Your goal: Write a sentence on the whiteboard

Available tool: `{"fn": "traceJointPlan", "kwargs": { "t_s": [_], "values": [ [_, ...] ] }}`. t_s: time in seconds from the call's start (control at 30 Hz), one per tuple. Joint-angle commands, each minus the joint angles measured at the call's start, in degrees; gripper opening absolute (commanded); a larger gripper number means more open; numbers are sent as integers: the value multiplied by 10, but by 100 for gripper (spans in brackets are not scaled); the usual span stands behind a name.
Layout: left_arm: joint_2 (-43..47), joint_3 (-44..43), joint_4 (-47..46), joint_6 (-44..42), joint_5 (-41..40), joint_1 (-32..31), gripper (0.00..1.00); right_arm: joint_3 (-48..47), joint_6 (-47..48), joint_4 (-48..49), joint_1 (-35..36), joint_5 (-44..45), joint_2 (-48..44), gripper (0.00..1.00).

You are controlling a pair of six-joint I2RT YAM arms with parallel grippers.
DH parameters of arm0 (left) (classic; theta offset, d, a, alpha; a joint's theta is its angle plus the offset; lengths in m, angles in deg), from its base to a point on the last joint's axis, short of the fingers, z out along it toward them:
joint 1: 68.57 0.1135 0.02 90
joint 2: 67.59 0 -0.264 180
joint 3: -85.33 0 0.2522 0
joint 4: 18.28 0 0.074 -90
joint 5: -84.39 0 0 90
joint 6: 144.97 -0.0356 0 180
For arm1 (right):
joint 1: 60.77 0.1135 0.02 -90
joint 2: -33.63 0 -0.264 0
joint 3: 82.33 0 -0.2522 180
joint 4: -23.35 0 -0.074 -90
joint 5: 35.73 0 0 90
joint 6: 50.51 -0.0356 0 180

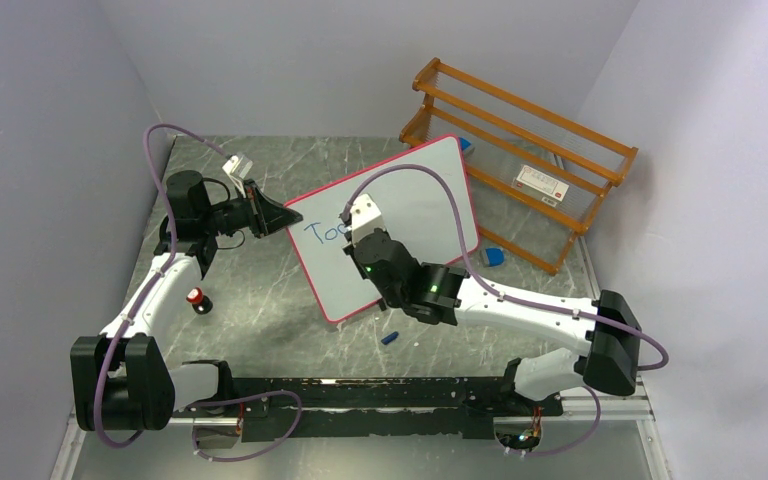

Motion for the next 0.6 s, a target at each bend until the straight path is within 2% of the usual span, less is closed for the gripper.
{"fn": "traceJointPlan", "kwargs": {
  "t_s": [0.0, 0.57],
  "values": [
    [-17, 11, 47, -71, -12, -19, 5, -2, 15, 42, -3, 14, -20, 0],
    [-19, 11, 47, -71, -10, -20, 5, -44, 44, 66, -20, -8, 7, 0]
  ]
}}
